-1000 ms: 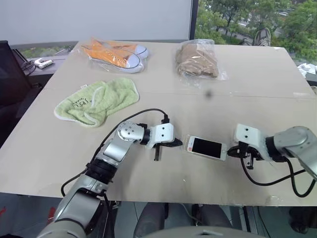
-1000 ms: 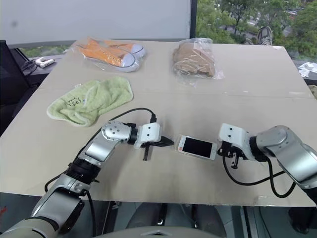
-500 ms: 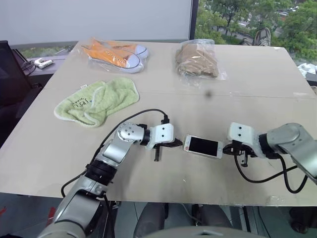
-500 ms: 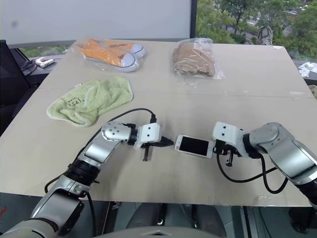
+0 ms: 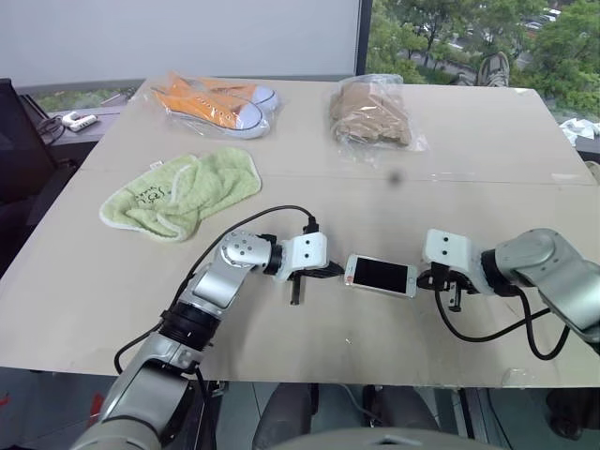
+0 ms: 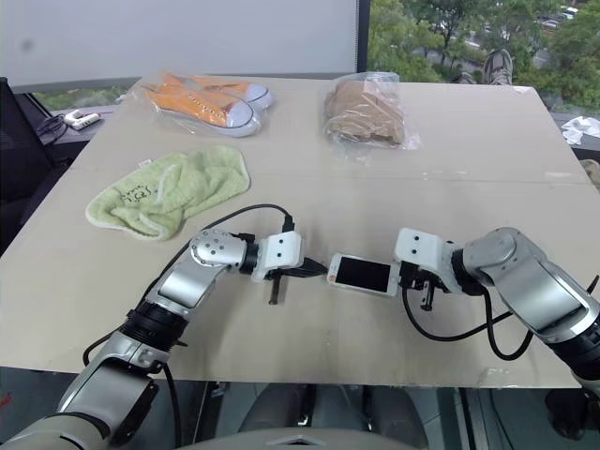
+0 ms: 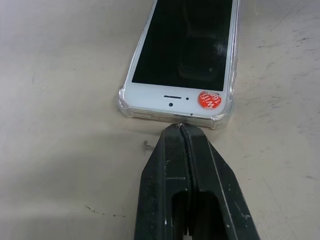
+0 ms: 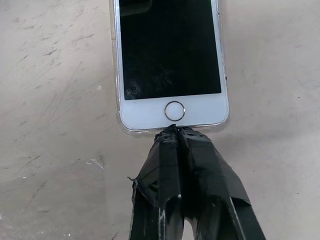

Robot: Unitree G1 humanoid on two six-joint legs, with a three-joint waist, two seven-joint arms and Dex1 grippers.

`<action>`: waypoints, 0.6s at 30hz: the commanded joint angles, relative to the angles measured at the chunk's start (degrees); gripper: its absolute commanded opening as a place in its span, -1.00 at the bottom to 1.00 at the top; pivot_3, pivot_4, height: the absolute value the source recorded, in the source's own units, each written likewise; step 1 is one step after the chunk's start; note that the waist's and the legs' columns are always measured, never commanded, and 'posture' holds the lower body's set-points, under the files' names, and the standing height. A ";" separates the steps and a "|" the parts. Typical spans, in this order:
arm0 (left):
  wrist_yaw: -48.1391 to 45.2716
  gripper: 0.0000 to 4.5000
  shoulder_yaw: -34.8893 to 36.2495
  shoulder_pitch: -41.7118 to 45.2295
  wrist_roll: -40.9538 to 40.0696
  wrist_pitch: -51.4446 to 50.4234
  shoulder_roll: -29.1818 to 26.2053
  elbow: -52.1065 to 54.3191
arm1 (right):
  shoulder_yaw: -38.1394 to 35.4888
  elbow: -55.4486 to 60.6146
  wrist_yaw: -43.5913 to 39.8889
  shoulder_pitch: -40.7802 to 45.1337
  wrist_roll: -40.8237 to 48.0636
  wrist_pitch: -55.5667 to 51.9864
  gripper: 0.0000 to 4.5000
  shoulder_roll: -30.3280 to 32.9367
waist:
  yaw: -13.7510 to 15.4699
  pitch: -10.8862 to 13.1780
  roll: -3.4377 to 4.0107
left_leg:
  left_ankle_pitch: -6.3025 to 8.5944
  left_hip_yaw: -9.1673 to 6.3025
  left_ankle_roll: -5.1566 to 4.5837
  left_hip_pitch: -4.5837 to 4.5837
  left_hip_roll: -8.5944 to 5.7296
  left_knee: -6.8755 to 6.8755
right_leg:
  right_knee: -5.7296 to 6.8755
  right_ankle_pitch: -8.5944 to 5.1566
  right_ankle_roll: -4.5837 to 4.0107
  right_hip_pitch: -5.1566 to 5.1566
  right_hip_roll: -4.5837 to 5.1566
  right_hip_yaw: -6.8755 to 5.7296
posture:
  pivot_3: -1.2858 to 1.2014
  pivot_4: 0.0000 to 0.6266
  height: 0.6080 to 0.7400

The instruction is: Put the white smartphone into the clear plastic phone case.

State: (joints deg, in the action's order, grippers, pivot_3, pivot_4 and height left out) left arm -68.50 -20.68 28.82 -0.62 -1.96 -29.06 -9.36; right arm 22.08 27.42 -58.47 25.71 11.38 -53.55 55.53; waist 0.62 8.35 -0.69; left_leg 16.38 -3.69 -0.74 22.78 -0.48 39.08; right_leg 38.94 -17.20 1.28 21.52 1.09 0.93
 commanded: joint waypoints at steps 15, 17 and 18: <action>-2.98 -1.00 6.58 5.00 -15.44 -12.67 4.03 7.85 | -6.00 1.28 0.08 -1.94 2.78 0.53 -0.98 1.77 | -0.06 0.02 -0.01 | -0.01 0.00 0.02 0.11 0.00 0.00 | -0.03 0.00 0.00 0.06 0.01 -0.01 | 0.03 -0.52 1.00; -4.74 -1.00 4.36 3.87 -13.76 -11.51 2.33 7.84 | -5.74 1.41 0.42 -1.83 2.98 0.44 -0.98 1.49 | -0.44 0.02 -0.01 | -0.02 0.02 0.05 0.10 0.00 -0.01 | -0.04 0.00 0.00 0.06 0.00 0.02 | 0.03 -0.52 1.00; -5.39 -1.00 3.65 3.39 -13.18 -11.18 1.55 7.94 | -5.64 1.41 0.56 -1.77 3.04 0.42 -0.98 1.40 | -0.66 0.02 -0.01 | -0.02 0.02 0.05 0.10 0.00 -0.04 | -0.04 0.00 0.00 0.07 0.00 0.03 | 0.03 -0.52 1.00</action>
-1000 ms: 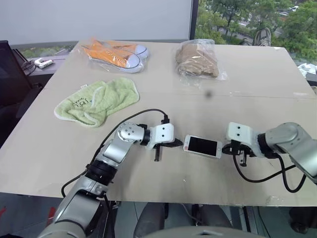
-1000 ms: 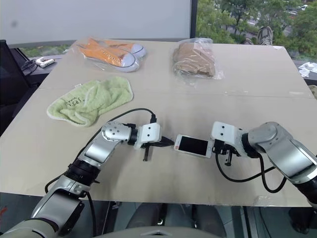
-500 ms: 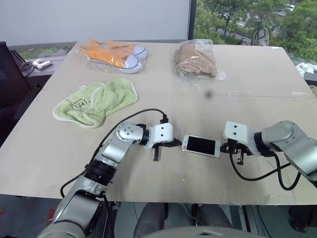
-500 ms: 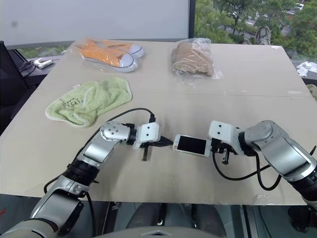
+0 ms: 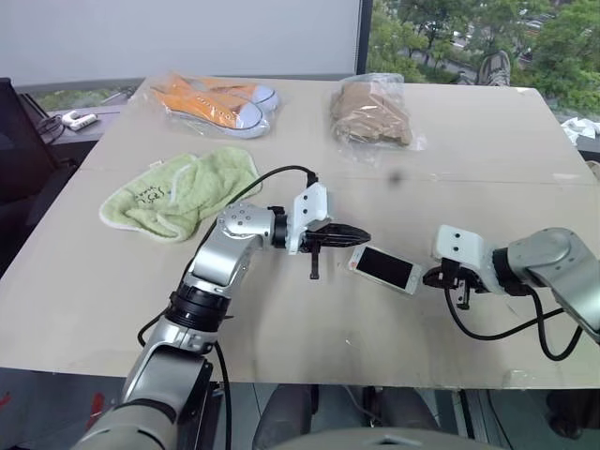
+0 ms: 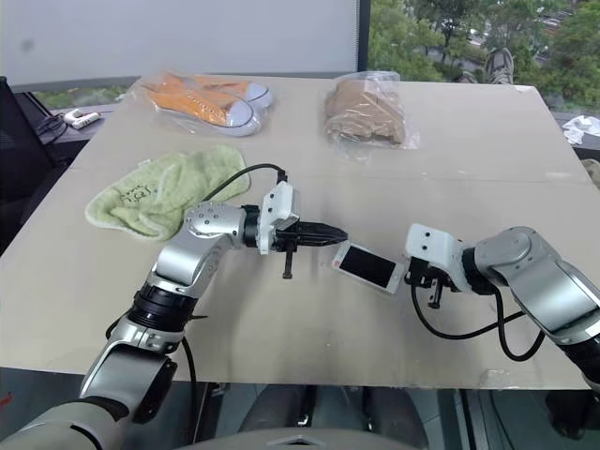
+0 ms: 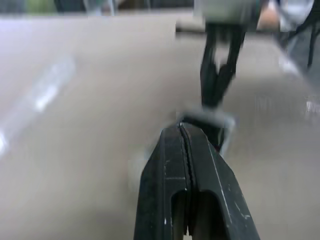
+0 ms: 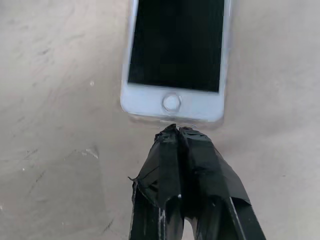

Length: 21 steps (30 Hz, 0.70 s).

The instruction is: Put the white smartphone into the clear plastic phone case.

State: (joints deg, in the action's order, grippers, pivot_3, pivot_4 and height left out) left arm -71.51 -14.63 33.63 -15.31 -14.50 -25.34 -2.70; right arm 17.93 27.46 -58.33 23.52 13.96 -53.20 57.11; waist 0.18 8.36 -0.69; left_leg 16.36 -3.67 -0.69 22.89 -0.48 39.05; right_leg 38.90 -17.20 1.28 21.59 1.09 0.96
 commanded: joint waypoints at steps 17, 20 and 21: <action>3.55 -1.00 -8.09 0.22 11.44 13.16 3.62 -13.37 | -7.30 2.80 2.23 0.29 4.36 -1.86 -0.98 -1.29 | -0.58 0.01 -0.01 | 0.01 -0.01 -0.02 0.01 -0.01 0.00 | -0.01 0.00 0.00 0.01 0.00 -0.01 | 0.03 -0.52 1.00; 2.98 -1.00 -9.01 -0.33 12.49 13.58 3.07 -14.13 | -11.11 3.32 3.30 0.13 7.86 -4.04 -0.98 -3.57 | -0.59 0.00 -0.03 | 0.01 -0.02 -0.02 0.01 0.00 0.00 | 0.01 0.00 0.00 0.00 0.00 -0.02 | 0.03 -0.52 1.00; 2.74 -1.00 -9.10 -0.47 12.64 13.78 2.93 -14.20 | -11.86 3.67 3.59 -0.01 8.79 -4.46 -0.98 -4.24 | -0.59 0.00 -0.03 | 0.01 -0.03 -0.03 -0.02 0.00 0.00 | 0.01 0.00 0.00 -0.03 0.01 -0.02 | 0.03 -0.52 1.00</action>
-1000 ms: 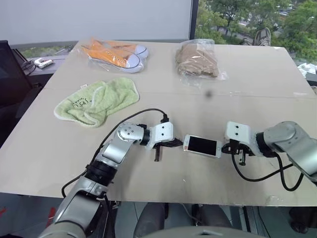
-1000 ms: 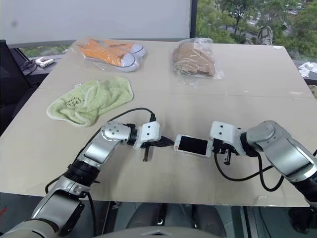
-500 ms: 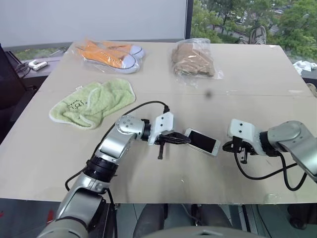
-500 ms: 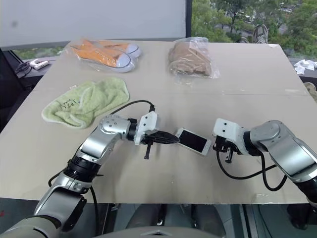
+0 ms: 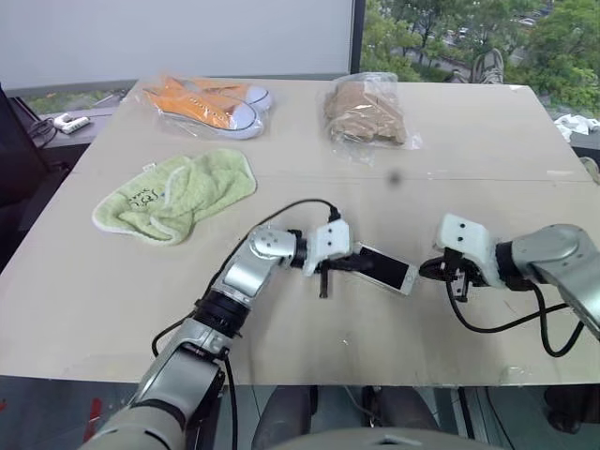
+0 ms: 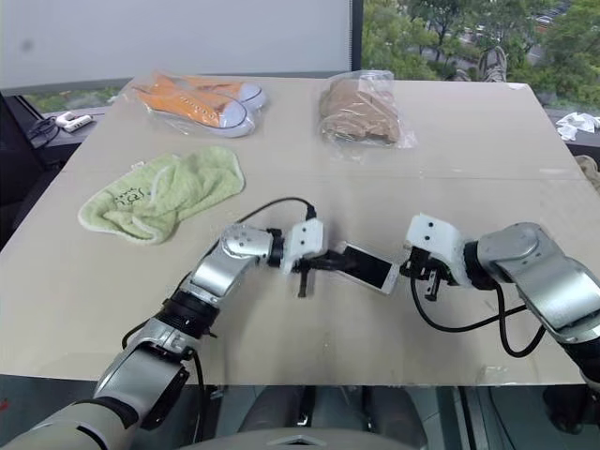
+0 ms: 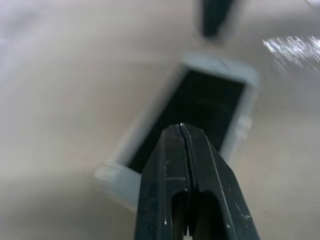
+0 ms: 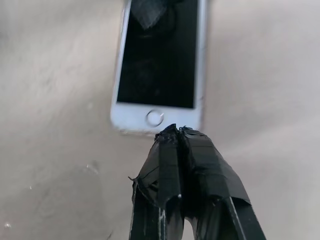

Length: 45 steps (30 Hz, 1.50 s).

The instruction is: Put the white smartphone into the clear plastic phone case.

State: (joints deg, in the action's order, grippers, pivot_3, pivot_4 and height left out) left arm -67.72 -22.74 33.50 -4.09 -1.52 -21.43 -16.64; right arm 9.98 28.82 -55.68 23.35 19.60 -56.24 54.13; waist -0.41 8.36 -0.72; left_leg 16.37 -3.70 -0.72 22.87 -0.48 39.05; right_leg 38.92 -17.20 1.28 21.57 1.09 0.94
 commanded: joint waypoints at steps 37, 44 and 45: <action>1.33 -1.00 -0.16 -0.18 3.43 2.11 -0.87 -0.93 | 10.28 -8.13 8.73 -14.02 -4.95 3.35 -0.98 -4.53 | 0.09 -0.67 -0.60 | 0.08 -0.05 -0.12 -1.15 0.00 -0.07 | -0.09 -0.01 0.03 -1.14 0.02 -0.04 | 0.03 -0.52 1.00; 1.54 -1.00 -0.02 -0.14 3.38 2.11 -0.83 -0.74 | 9.63 -9.18 9.85 -13.16 -4.74 3.21 -0.98 -5.57 | 0.08 -0.92 -0.75 | 0.09 -0.06 -0.13 -1.21 0.00 -0.07 | -0.10 -0.01 0.03 -1.21 0.03 -0.05 | 0.03 -0.52 1.00; 1.56 -1.00 -0.01 -0.11 3.38 2.10 -0.82 -0.78 | 8.95 -9.30 10.08 -12.94 -4.35 3.22 -0.98 -6.10 | 0.07 -0.93 -0.76 | 0.09 -0.06 -0.13 -1.21 0.00 -0.07 | -0.10 -0.01 0.03 -1.21 0.03 -0.05 | 0.03 -0.52 1.00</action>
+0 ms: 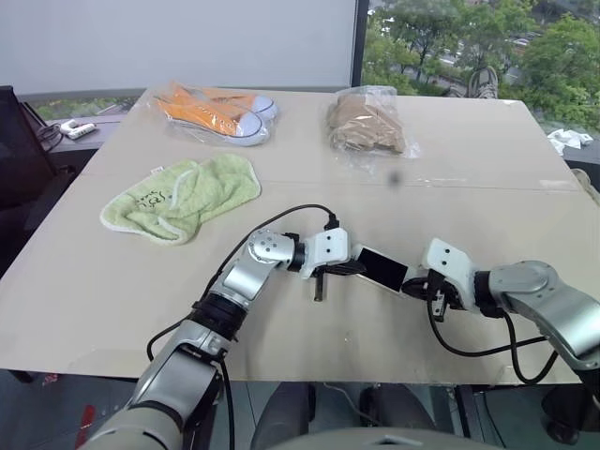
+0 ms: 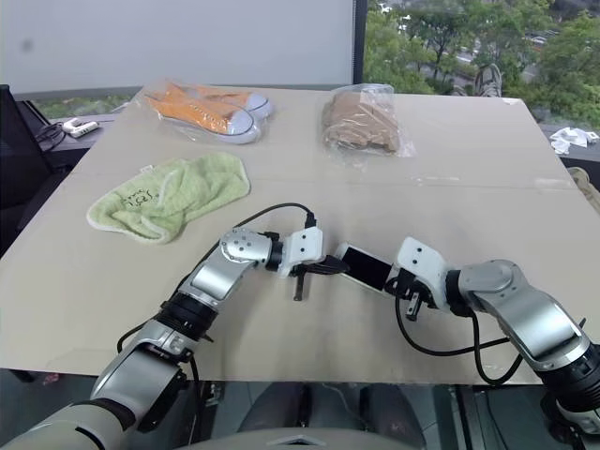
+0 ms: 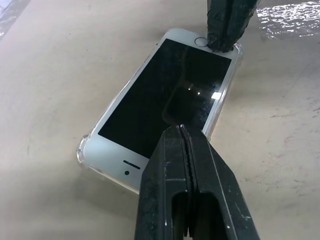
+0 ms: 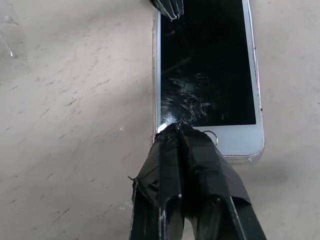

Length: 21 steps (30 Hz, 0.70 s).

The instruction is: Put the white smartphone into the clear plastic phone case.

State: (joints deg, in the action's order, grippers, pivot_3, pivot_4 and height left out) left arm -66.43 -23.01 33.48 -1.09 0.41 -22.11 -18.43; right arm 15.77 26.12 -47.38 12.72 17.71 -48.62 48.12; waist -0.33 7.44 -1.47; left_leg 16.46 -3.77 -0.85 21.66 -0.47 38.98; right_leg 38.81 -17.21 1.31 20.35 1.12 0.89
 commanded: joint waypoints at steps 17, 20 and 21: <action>0.49 -1.00 0.26 -0.21 0.32 0.10 -0.09 1.44 | -0.18 -9.39 3.87 -1.09 -0.96 -8.68 -0.98 -3.08 | 0.05 0.02 0.04 | 0.00 -0.01 -0.01 0.03 0.00 -0.11 | -0.07 0.00 0.00 0.03 0.03 0.00 | 0.03 -0.52 1.00; 0.57 -1.00 0.32 -0.21 0.27 0.13 -0.10 1.49 | -1.15 -8.90 3.86 -1.16 -0.41 -7.55 -0.98 -3.63 | 0.13 0.02 0.04 | 0.01 -0.02 -0.01 0.03 0.00 -0.13 | -0.08 0.00 0.00 0.03 0.03 -0.01 | 0.03 -0.52 1.00; 0.68 -1.00 0.43 -0.16 0.18 0.11 -0.02 1.49 | -2.20 -8.47 3.41 -1.08 0.41 -6.62 -0.98 -4.08 | 0.15 0.03 0.05 | 0.01 -0.02 -0.01 0.03 0.00 -0.15 | -0.09 0.00 0.00 0.03 0.03 -0.01 | 0.03 -0.52 1.00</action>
State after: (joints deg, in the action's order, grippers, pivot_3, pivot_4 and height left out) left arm -66.18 -23.04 33.40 -1.18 0.41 -22.06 -18.39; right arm 11.52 20.83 -43.96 14.62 18.50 -52.40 43.71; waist -0.19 7.47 -1.43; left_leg 16.47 -3.79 -0.86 21.69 -0.48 38.80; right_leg 38.70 -17.21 1.31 20.39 1.15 0.88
